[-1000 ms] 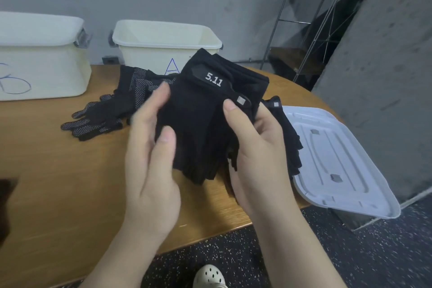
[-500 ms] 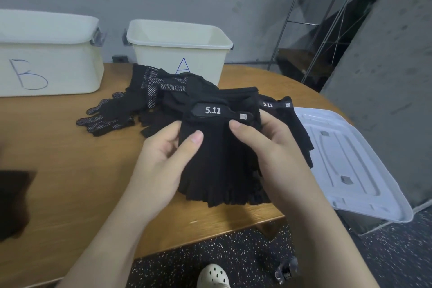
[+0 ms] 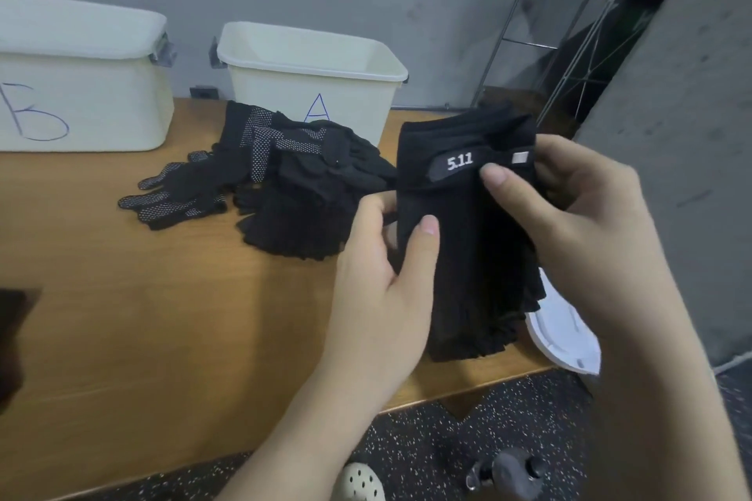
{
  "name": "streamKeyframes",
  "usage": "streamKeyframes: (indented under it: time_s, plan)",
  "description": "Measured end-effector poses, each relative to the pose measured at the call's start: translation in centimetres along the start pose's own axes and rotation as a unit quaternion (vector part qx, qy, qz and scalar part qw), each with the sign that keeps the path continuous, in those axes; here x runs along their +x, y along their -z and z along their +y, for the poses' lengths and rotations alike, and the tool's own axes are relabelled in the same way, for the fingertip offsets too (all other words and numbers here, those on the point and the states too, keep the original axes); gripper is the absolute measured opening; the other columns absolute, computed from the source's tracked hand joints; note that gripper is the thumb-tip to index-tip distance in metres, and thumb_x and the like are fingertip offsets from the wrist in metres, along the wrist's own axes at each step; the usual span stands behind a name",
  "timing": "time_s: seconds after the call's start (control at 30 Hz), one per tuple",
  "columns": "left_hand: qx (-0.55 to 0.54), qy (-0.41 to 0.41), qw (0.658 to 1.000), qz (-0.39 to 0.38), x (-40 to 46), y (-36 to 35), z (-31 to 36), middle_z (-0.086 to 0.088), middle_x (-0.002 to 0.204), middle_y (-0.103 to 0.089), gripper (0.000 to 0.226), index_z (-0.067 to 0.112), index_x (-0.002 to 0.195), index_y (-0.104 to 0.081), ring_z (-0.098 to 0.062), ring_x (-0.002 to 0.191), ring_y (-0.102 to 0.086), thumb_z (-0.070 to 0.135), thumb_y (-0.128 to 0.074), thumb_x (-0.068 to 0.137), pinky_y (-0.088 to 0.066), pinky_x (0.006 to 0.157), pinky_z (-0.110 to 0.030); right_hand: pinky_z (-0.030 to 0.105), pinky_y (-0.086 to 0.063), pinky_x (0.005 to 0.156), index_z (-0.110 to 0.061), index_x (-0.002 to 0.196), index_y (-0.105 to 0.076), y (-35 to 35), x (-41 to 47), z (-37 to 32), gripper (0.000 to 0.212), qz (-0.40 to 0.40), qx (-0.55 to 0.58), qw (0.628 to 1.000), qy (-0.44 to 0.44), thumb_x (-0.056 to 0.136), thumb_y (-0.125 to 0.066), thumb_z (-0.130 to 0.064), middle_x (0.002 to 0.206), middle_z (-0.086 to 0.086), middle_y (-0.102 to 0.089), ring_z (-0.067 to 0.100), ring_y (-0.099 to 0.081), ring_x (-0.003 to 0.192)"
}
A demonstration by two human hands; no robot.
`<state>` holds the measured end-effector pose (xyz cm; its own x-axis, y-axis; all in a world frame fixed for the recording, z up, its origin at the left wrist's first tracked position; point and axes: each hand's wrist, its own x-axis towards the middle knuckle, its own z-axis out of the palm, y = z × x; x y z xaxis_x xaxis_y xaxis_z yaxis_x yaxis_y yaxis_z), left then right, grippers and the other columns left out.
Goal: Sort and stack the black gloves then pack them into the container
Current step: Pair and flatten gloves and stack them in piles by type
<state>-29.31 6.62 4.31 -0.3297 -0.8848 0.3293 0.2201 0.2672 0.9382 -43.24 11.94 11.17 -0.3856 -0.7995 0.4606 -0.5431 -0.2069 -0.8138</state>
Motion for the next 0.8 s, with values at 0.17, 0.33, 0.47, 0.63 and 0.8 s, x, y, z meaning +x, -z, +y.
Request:
streamKeyframes:
  time_s: [0.17,0.33,0.47,0.63,0.8]
  plan:
    - [0.017,0.016,0.999,-0.022,1.1,-1.7,-0.4,-0.003,0.081,-0.073,0.015,0.026,0.116,-0.062,-0.015,0.077,-0.066,0.028,-0.06,0.102,-0.054,0.074,-0.035,0.016,-0.054,0.078,-0.02,0.105,-0.073,2.3,1.4,2.6,0.016,0.032,-0.011,0.998,-0.045,0.105,-0.058,-0.017,0.096,-0.01,-0.079,0.002,-0.072,0.096]
    - [0.038,0.047,0.998,-0.003,1.5,-2.3,-2.0,0.004,0.073,-0.07,0.018,0.028,0.115,-0.066,-0.014,0.074,-0.064,0.032,-0.065,0.098,-0.059,0.074,-0.042,0.018,-0.052,0.073,-0.032,0.099,-0.075,1.9,2.3,5.4,0.014,0.07,-0.073,0.991,-0.092,0.103,-0.063,-0.026,0.092,-0.016,-0.078,0.001,-0.072,0.093]
    - [0.05,0.065,0.997,-0.008,2.1,-2.3,-2.9,0.005,0.078,-0.073,0.021,0.03,0.114,-0.068,-0.014,0.078,-0.067,0.038,-0.067,0.095,-0.06,0.074,-0.047,0.036,-0.06,0.076,-0.03,0.101,-0.078,1.5,2.4,7.0,0.009,0.135,-0.105,0.979,-0.112,0.098,-0.069,-0.032,0.087,-0.01,-0.078,0.013,-0.073,0.089]
    - [0.07,0.077,0.994,-0.02,2.0,-2.7,-3.9,0.009,0.081,-0.074,0.025,0.03,0.115,-0.068,-0.012,0.077,-0.068,0.043,-0.068,0.093,-0.061,0.072,-0.037,0.034,-0.058,0.08,-0.03,0.098,-0.077,0.6,2.5,7.9,0.008,0.161,-0.118,0.973,-0.114,0.097,-0.069,-0.031,0.086,-0.014,-0.076,0.005,-0.071,0.087]
    - [0.094,0.07,0.993,-0.023,1.9,-2.8,-4.5,0.01,0.075,-0.072,0.023,0.028,0.11,-0.068,-0.007,0.071,-0.066,0.042,-0.069,0.093,-0.049,0.064,-0.015,0.035,-0.055,0.086,-0.022,0.11,-0.076,0.2,2.4,8.8,0.019,0.157,-0.178,0.966,-0.107,0.097,-0.069,-0.034,0.097,-0.009,-0.073,0.011,-0.067,0.094]
